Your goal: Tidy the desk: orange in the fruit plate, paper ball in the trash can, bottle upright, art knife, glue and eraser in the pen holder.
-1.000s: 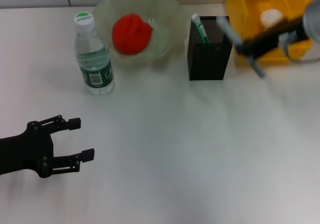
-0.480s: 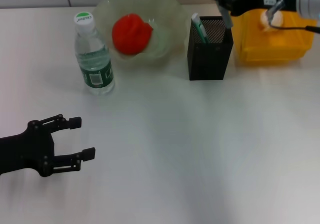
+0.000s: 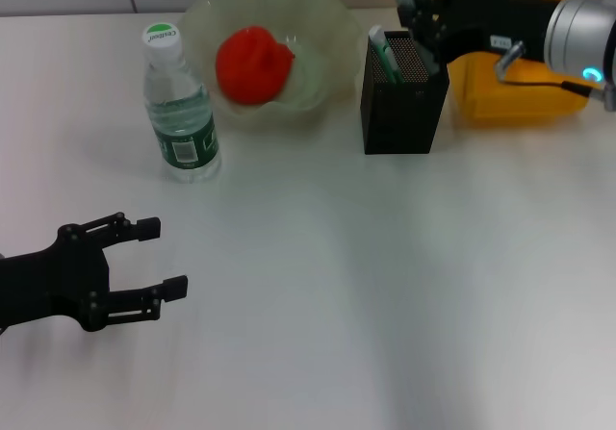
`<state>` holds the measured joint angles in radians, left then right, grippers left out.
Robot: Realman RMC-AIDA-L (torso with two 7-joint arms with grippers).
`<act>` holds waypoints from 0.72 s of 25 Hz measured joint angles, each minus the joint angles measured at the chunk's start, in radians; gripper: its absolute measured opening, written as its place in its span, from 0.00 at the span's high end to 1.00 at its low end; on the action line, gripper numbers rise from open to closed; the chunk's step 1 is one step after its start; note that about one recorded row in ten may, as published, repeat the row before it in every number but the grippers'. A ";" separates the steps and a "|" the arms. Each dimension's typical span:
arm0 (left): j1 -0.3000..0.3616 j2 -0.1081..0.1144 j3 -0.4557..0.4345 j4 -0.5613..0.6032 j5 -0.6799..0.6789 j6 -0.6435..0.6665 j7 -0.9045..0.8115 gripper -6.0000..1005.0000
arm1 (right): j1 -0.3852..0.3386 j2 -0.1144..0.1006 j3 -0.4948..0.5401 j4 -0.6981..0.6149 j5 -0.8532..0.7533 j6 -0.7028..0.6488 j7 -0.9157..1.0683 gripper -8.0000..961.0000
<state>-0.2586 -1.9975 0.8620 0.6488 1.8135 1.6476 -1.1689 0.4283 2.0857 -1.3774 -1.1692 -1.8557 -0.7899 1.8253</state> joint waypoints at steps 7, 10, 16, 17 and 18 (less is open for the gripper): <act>-0.005 -0.006 0.000 0.000 0.004 -0.012 0.000 0.14 | 0.013 -0.001 0.001 0.086 0.087 0.007 -0.123 0.83; -0.004 -0.006 0.000 0.000 0.005 -0.018 -0.002 0.14 | 0.020 0.000 0.003 0.113 0.089 0.008 -0.148 0.81; -0.004 0.002 0.001 0.000 0.007 -0.020 -0.026 0.14 | 0.016 0.001 0.007 0.099 0.092 -0.005 -0.151 0.71; -0.004 0.003 0.001 0.000 0.007 -0.018 -0.026 0.14 | 0.007 0.000 0.011 0.081 0.096 -0.014 -0.145 0.68; -0.003 0.004 0.001 0.000 0.007 -0.018 -0.026 0.14 | -0.006 -0.001 0.014 0.061 0.107 -0.031 -0.143 0.65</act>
<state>-0.2619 -1.9939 0.8627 0.6489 1.8204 1.6299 -1.1950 0.4226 2.0850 -1.3637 -1.1079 -1.7488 -0.8211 1.6823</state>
